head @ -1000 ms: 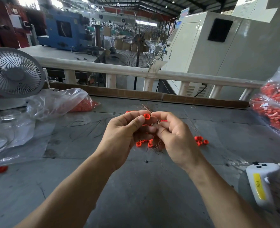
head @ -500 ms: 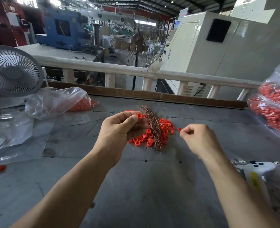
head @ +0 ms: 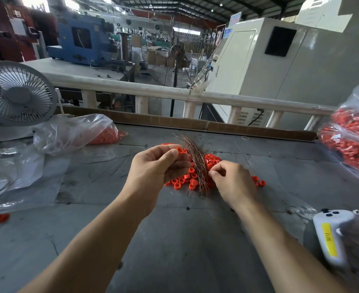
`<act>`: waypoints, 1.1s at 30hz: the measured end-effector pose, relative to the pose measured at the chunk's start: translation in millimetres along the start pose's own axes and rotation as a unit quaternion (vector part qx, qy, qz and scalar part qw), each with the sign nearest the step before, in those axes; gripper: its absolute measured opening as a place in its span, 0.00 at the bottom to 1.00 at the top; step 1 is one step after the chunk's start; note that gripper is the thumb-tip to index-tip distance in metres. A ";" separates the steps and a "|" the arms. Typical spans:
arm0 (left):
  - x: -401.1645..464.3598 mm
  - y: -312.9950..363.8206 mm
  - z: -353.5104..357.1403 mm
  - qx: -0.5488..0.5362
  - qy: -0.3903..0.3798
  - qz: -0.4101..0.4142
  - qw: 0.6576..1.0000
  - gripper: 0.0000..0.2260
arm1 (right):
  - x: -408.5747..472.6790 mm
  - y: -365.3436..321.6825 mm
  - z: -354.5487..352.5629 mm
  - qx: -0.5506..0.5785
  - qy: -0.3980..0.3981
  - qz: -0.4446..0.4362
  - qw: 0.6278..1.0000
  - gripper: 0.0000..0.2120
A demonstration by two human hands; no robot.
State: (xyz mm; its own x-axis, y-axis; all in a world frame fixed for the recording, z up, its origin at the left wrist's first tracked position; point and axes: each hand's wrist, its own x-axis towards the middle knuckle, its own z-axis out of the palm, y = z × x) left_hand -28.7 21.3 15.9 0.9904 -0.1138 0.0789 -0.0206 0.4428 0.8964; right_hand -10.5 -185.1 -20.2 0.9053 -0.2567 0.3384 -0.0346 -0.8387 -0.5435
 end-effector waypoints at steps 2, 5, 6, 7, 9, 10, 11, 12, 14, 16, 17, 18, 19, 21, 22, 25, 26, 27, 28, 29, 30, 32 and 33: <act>0.4 -0.4 -0.7 0.003 0.000 0.001 1.000 0.07 | 1.6 1.4 1.5 0.013 0.000 0.024 1.000 0.08; 1.0 -1.6 -0.9 0.004 -0.001 0.001 1.000 0.06 | 3.5 5.6 1.4 0.058 0.006 0.055 0.997 0.10; 1.1 -2.0 -0.7 0.005 -0.002 0.002 1.000 0.06 | 4.0 6.2 0.3 0.083 0.013 0.060 0.995 0.10; 1.1 -2.1 -0.7 0.005 -0.003 0.002 1.000 0.06 | 4.4 6.5 -1.3 0.108 0.018 0.060 0.992 0.09; 1.0 -2.1 -0.8 0.006 -0.004 0.001 1.000 0.06 | 4.0 5.5 -3.8 0.125 0.022 0.047 0.991 0.08; 1.0 -2.1 -0.9 0.007 -0.005 0.001 1.000 0.06 | 3.1 4.5 -4.1 0.122 0.020 0.039 0.992 0.07; 1.0 -2.1 -0.9 0.009 -0.006 0.002 1.000 0.06 | 1.9 3.5 -3.7 0.122 0.015 0.035 0.992 0.07; 0.9 -2.3 -0.9 0.011 -0.007 0.002 1.000 0.06 | 0.8 2.2 -3.4 0.126 0.012 0.033 0.991 0.07; 0.8 -2.6 -0.9 0.012 -0.009 0.004 1.000 0.06 | -0.7 -1.7 -5.1 0.141 0.020 0.027 0.989 0.07; 1.0 -3.0 -0.9 0.011 -0.012 0.004 1.000 0.06 | -1.8 -7.1 -10.0 0.199 0.036 -0.002 0.979 0.06; 1.2 -3.2 -0.9 0.009 -0.015 0.004 1.000 0.06 | -3.2 -10.8 -13.2 0.247 0.033 -0.026 0.968 0.05; 1.4 -3.6 -0.8 0.007 -0.017 0.003 1.000 0.06 | -6.0 -15.6 -16.3 0.290 0.023 -0.055 0.955 0.04; 1.5 -4.2 -0.8 0.005 -0.021 0.003 1.000 0.06 | -9.8 -21.1 -18.3 0.321 0.008 -0.085 0.943 0.03; 1.7 -5.2 -0.9 0.006 -0.028 0.003 1.000 0.06 | -17.5 -30.8 -18.1 0.341 -0.017 -0.133 0.931 0.02; 1.8 -5.2 -0.9 0.005 -0.032 0.003 0.999 0.06 | -20.1 -34.1 -16.7 0.339 -0.022 -0.146 0.929 0.02; 1.9 -4.5 -1.4 -0.002 -0.038 0.007 0.999 0.06 | -23.3 -37.7 -14.7 0.332 -0.021 -0.149 0.931 0.02; 1.7 -4.2 -1.5 -0.002 -0.040 0.009 0.999 0.06 | -23.8 -37.6 -15.1 0.334 -0.022 -0.145 0.931 0.02; 1.5 -4.1 -1.6 0.001 -0.042 0.011 0.999 0.06 | -24.3 -37.4 -16.1 0.340 -0.025 -0.142 0.929 0.02; 1.0 -4.2 -1.3 0.006 -0.044 0.013 0.999 0.07 | -24.9 -37.1 -17.5 0.345 -0.027 -0.139 0.928 0.01; 0.3 -4.4 -0.9 0.014 -0.045 0.017 0.999 0.07 | -25.4 -37.4 -18.9 0.348 -0.026 -0.138 0.927 0.01; -0.3 -4.4 -0.5 0.020 -0.046 0.020 0.999 0.06 | -26.0 -37.8 -20.2 0.347 -0.024 -0.138 0.927 0.02; -1.1 -4.5 0.5 0.025 -0.048 0.028 0.998 0.06 | -26.3 -38.6 -21.8 0.339 -0.018 -0.138 0.930 0.04; -1.4 -4.5 0.8 0.026 -0.049 0.032 0.998 0.06 | -26.2 -39.0 -22.3 0.337 -0.015 -0.138 0.931 0.04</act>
State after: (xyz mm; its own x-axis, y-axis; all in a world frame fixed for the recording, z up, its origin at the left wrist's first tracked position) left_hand -30.1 18.7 12.1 0.9688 -0.1739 0.1767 -0.0932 0.4053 0.9094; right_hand -42.3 -156.4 9.3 0.8521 -0.0545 0.5205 0.4656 -0.3752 -0.8015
